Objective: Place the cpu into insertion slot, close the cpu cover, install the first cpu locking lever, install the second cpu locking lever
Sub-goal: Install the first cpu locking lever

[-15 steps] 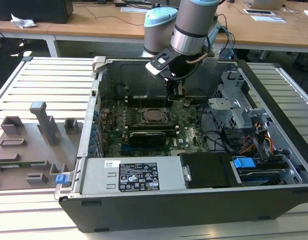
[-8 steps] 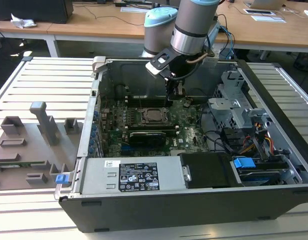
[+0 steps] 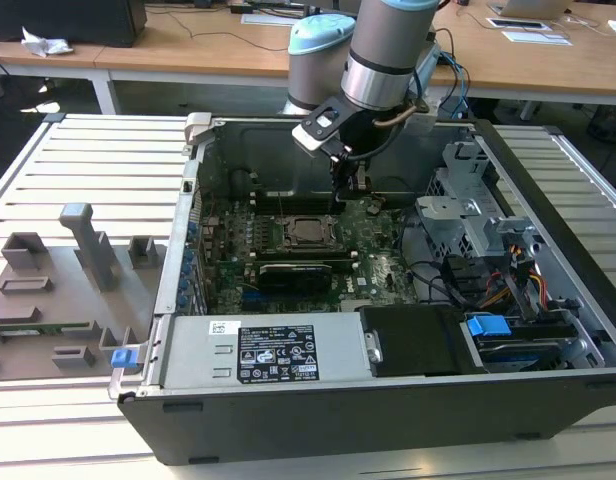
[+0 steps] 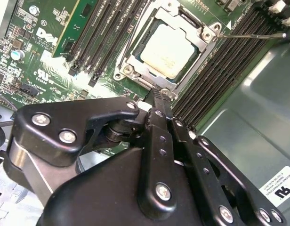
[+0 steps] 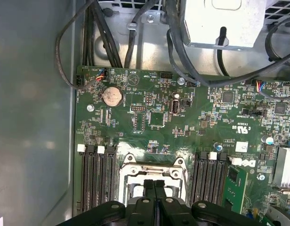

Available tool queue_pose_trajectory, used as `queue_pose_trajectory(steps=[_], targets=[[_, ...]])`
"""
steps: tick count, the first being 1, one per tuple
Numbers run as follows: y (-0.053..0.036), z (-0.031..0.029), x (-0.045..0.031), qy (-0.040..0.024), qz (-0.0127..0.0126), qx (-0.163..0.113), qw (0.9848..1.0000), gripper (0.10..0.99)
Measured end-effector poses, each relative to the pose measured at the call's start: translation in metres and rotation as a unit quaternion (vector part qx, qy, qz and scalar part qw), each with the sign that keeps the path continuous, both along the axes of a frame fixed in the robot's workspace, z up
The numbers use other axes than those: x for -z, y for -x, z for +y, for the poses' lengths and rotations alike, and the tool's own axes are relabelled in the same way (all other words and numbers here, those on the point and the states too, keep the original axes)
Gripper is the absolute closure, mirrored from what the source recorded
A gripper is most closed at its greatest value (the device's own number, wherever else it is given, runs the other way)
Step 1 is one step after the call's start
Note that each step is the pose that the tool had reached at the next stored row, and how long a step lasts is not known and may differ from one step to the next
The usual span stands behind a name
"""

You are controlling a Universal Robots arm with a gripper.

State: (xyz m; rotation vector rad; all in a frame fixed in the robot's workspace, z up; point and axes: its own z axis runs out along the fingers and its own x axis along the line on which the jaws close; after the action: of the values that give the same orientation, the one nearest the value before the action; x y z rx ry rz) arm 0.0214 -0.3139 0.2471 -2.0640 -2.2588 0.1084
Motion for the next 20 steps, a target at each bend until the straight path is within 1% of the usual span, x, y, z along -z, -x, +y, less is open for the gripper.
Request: queue_pose_trajectory(steps=[4, 6, 7, 8, 10, 11, 13, 14, 15, 16, 17, 18, 19, 20], targets=[[0.0, 0.0, 0.0, 0.0, 0.0, -0.03, 0.9995, 0.98], [0.0, 0.0, 0.0, 0.0, 0.0, -0.054, 0.9985, 0.98], [0.0, 0.0, 0.0, 0.0, 0.0, -0.066, 0.9978, 0.98], [0.0, 0.0, 0.0, 0.0, 0.0, -0.086, 0.9963, 0.98], [0.0, 0.0, 0.0, 0.0, 0.0, -0.106, 0.9944, 0.98], [0.0, 0.0, 0.0, 0.0, 0.0, -0.135, 0.9908, 0.98], [0.0, 0.0, -0.0001, 0.0001, 0.0, -0.176, 0.9844, 0.98], [0.0, 0.0, -0.0001, 0.0001, 0.0, -0.183, 0.9831, 0.98], [0.0, 0.0, 0.0, 0.0, 0.0, -0.192, 0.9814, 0.98], [0.0, 0.0, -0.0001, 0.0001, 0.0, -0.204, 0.9789, 0.98], [0.0, 0.0, 0.0, 0.0, 0.0, -0.22, 0.9756, 0.98], [0.0, 0.0, 0.0, 0.0, 0.0, -0.242, 0.9702, 0.98], [0.0, 0.0, 0.0, 0.0, 0.0, -0.256, 0.9668, 0.98], [0.0, 0.0, 0.0, 0.0, 0.0, -0.266, 0.964, 0.98]])
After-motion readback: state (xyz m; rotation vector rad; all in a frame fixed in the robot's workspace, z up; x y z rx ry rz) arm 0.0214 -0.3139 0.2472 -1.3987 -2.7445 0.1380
